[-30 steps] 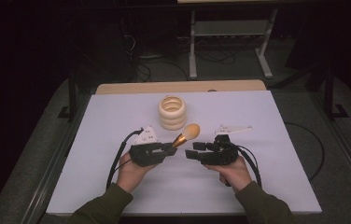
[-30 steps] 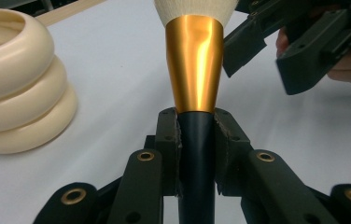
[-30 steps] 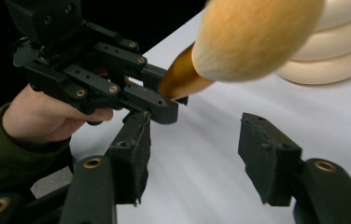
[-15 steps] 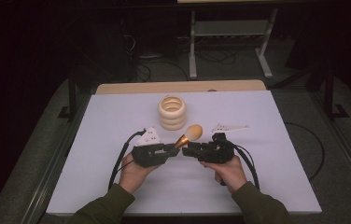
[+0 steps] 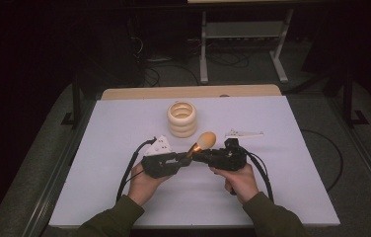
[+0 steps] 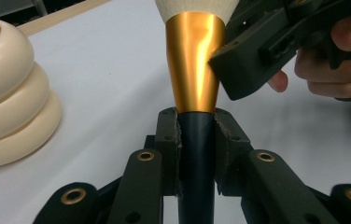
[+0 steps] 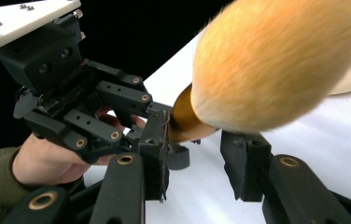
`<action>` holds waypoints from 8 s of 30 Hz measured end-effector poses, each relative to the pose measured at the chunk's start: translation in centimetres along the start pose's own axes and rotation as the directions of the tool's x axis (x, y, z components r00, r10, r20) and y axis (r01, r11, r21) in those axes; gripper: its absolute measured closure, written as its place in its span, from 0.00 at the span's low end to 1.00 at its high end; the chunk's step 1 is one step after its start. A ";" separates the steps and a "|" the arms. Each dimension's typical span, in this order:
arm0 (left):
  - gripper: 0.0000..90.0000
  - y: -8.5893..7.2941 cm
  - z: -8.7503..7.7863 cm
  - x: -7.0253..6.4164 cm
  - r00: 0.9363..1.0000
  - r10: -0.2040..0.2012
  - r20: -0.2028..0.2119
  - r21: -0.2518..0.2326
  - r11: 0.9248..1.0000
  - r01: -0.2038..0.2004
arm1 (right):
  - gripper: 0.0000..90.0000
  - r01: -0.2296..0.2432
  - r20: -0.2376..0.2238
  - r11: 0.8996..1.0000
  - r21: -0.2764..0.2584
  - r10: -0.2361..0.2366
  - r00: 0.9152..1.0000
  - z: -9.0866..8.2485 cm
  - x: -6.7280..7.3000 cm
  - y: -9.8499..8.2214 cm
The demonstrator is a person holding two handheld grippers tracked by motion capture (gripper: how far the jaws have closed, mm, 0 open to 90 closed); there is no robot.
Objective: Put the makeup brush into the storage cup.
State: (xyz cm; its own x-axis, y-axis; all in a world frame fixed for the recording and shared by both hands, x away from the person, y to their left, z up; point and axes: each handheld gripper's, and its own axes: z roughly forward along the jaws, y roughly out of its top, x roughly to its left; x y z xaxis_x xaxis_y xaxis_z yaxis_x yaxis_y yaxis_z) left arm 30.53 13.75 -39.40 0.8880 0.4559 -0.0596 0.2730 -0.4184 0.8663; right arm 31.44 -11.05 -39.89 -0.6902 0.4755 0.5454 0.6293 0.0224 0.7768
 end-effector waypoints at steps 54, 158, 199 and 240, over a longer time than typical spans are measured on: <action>0.44 0.0 -0.1 0.2 0.999 -0.009 0.038 -0.054 0.998 0.011 | 0.72 0.141 0.080 0.990 -0.005 -0.140 0.987 0.1 1.4 1.5; 0.00 -7.5 -9.6 1.9 0.995 -0.084 -0.054 -0.146 0.986 0.075 | 0.72 0.316 0.226 0.949 -0.010 -0.306 0.925 -1.0 0.3 10.6; 0.00 -7.5 -9.5 1.8 0.995 -0.087 -0.050 -0.147 0.986 0.079 | 0.72 0.291 0.293 0.949 -0.119 -0.247 0.924 1.2 -1.5 15.2; 0.00 -7.5 -10.8 2.7 0.993 -0.090 -0.077 -0.185 0.980 0.075 | 0.72 0.282 0.348 0.954 -0.099 -0.233 0.908 6.6 -4.8 14.6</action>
State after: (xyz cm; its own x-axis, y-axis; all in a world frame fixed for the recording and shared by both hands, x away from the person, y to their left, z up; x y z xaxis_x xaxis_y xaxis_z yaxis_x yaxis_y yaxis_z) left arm 26.88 26.61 -40.72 0.8286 0.5509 -0.0992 0.2652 -0.2302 0.9363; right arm 46.26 -7.17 -33.26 -0.6489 0.7328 0.2049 0.3702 0.0688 0.9264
